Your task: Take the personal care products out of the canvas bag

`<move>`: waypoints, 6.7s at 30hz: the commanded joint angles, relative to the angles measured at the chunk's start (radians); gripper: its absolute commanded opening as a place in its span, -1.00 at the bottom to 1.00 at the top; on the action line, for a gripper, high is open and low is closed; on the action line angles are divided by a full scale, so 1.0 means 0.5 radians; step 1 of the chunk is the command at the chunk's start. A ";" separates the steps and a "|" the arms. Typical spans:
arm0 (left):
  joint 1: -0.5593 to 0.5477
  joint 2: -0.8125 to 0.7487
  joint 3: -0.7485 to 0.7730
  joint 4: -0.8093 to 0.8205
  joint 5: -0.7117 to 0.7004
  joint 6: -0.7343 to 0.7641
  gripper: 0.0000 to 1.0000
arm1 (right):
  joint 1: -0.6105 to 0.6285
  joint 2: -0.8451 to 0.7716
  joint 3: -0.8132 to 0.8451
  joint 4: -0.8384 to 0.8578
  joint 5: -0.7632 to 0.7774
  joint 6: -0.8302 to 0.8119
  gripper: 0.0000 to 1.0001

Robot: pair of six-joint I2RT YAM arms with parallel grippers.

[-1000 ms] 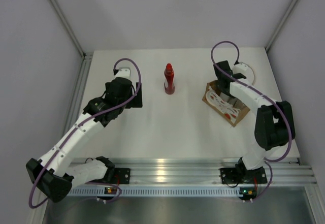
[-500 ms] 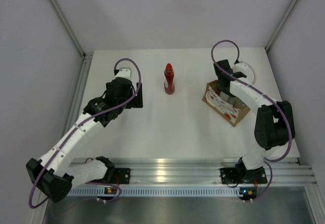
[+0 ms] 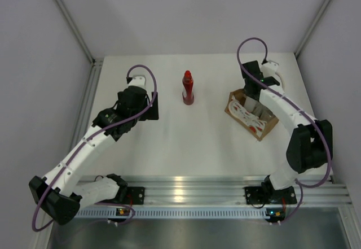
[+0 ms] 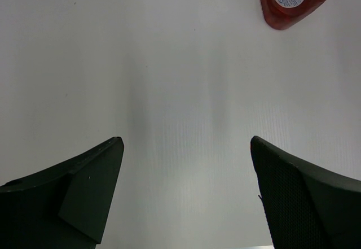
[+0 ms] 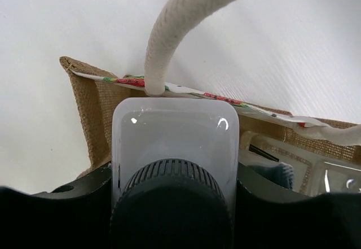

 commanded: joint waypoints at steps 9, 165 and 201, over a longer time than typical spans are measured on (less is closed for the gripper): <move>-0.003 -0.015 -0.010 0.023 -0.042 0.017 0.96 | 0.056 -0.385 0.345 -0.050 -0.032 -0.355 -1.00; -0.003 0.025 -0.010 0.023 0.013 0.014 0.97 | -0.214 -0.130 -0.406 0.293 -0.130 -0.251 -1.00; 0.000 -0.052 -0.013 0.023 -0.254 -0.032 0.96 | 0.372 -0.704 0.277 0.631 -0.618 -1.070 -1.00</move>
